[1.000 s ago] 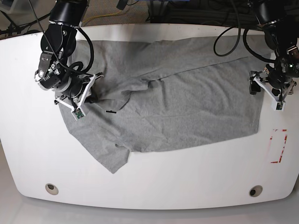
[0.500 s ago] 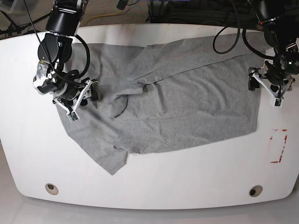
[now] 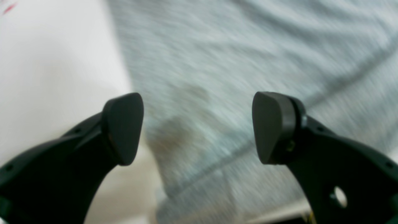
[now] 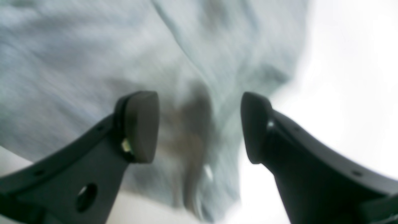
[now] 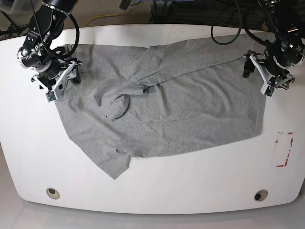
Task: Fold the T-shirt properly
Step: 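Drag the grasped fabric outward with both grippers to smooth the shirt, then hold the shirt edge taut with both grippers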
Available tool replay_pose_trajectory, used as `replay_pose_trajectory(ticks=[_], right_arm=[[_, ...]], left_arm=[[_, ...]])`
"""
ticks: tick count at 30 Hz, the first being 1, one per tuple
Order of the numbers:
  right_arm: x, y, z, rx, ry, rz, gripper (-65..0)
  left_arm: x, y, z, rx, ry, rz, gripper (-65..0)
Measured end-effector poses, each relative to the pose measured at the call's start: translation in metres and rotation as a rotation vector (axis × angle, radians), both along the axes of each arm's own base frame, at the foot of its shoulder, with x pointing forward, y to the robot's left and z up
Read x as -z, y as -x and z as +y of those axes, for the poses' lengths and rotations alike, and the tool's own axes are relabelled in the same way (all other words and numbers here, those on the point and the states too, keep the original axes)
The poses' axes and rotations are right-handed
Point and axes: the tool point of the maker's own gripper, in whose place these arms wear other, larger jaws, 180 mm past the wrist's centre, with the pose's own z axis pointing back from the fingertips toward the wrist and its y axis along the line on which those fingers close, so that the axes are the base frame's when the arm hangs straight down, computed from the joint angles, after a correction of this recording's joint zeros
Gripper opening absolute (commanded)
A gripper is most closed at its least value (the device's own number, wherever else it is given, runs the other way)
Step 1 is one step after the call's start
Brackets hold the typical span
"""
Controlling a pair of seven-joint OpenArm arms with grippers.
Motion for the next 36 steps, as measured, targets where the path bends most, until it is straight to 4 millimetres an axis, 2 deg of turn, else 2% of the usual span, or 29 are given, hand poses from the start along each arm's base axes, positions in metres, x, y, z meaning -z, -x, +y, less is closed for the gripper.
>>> replay_pose_trajectory(ticks=[5, 8, 13, 20, 24, 27, 31, 36], right_arm=[[0.011, 0.039, -0.008, 0.081, 0.0, 0.065, -24.9], [0.02, 0.056, -0.005, 0.103, -0.025, 0.095, -24.9], [0.028, 0.075, -0.01, 0.137, -0.018, 0.139, -24.9], [0.034, 0.077, -0.003, 0.139, -0.054, 0.145, -24.9], [0.035, 0.077, -0.017, 0.147, 0.026, 0.158, -24.9], [0.038, 0.076, -0.026, 0.158, 0.078, 0.17, -24.9], [0.053, 0.077, -0.023, 0.17, 0.054, 0.201, -25.0], [0.056, 0.075, -0.024, 0.176, 0.034, 0.19, -25.0]], left_arm=[[0.006, 0.028, 0.007, -0.016, -0.03, 0.052, -13.9], [0.004, 0.039, 0.019, -0.092, -0.024, 0.045, -13.9], [0.009, 0.064, 0.038, -0.183, -0.037, 0.08, -13.9], [0.015, 0.072, 0.033, -0.166, -0.035, 0.111, -13.9], [0.02, 0.071, 0.024, -0.15, -0.003, 0.115, -13.9], [0.026, 0.073, 0.027, -0.163, 0.0, 0.133, -13.9], [0.04, 0.085, 0.036, -0.186, -0.024, 0.192, -13.9], [0.04, 0.087, 0.037, -0.183, -0.029, 0.196, -13.9]])
